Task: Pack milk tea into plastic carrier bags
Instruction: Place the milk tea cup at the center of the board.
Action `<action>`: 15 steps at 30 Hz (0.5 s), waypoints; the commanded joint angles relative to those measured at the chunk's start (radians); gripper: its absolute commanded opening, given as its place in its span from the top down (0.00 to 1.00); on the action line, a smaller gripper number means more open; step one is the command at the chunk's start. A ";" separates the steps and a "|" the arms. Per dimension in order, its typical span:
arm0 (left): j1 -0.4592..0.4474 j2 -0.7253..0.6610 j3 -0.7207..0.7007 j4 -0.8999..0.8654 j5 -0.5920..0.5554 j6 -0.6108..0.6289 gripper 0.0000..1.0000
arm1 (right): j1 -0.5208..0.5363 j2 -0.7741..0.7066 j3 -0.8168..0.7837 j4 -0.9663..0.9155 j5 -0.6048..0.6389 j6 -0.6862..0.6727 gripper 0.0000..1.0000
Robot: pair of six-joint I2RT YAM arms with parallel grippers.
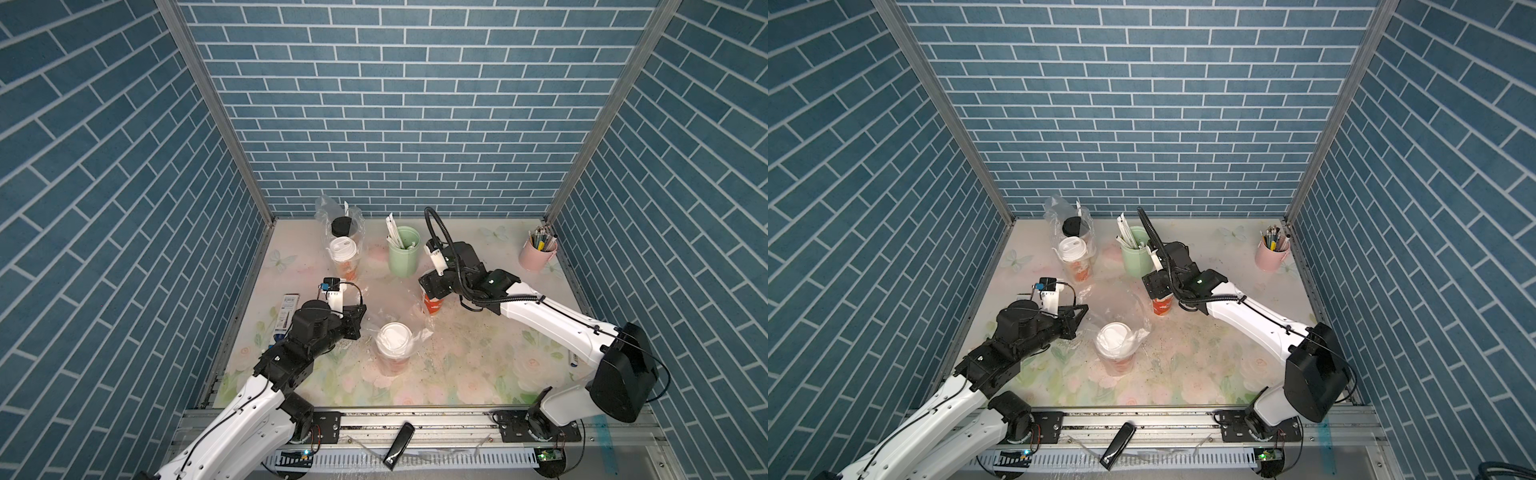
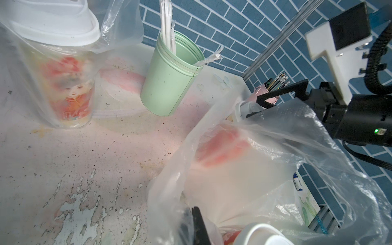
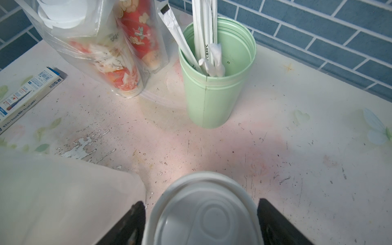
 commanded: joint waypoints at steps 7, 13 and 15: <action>0.005 -0.003 0.011 0.025 0.010 0.022 1.00 | -0.002 0.003 0.188 -0.260 -0.052 -0.002 0.11; 0.004 0.001 0.018 0.011 0.007 0.042 1.00 | -0.004 0.118 0.469 -0.639 -0.092 -0.034 0.09; 0.004 0.005 0.022 0.004 0.001 0.050 1.00 | -0.005 0.162 0.541 -0.744 -0.107 -0.039 0.09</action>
